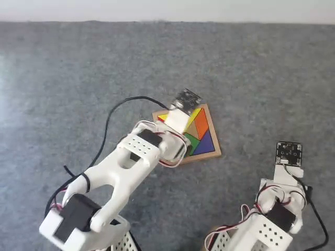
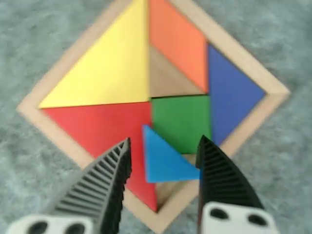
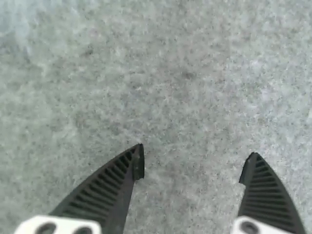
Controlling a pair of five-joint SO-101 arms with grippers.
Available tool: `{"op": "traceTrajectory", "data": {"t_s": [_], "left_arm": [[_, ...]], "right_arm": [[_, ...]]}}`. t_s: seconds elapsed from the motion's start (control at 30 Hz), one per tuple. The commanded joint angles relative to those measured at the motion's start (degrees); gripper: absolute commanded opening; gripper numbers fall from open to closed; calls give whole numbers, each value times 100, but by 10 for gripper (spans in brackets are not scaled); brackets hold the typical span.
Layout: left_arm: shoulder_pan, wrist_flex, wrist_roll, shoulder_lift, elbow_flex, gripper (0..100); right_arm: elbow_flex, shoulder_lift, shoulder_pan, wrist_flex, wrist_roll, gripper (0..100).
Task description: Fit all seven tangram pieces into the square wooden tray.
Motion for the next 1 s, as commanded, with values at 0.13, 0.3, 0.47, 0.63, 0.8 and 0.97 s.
{"op": "traceTrajectory", "data": {"t_s": [0.13,0.3,0.47,0.63,0.8,0.97], "left_arm": [[158,-114,-62,-264,233,206],[114,-105,-70,-273,347,206],[-123,-88,-193,-316,356,206],[-176,-9,-255,-325,295,206],[-185,-9,-686,-281,110,206],[-281,229,-1037,-264,-277,206]], "right_arm": [[88,-119,84,66,79,307],[88,-119,84,66,79,307],[88,-119,84,66,79,307],[88,-119,84,75,79,307],[88,-119,84,75,88,307],[88,-119,84,75,88,307]]}}
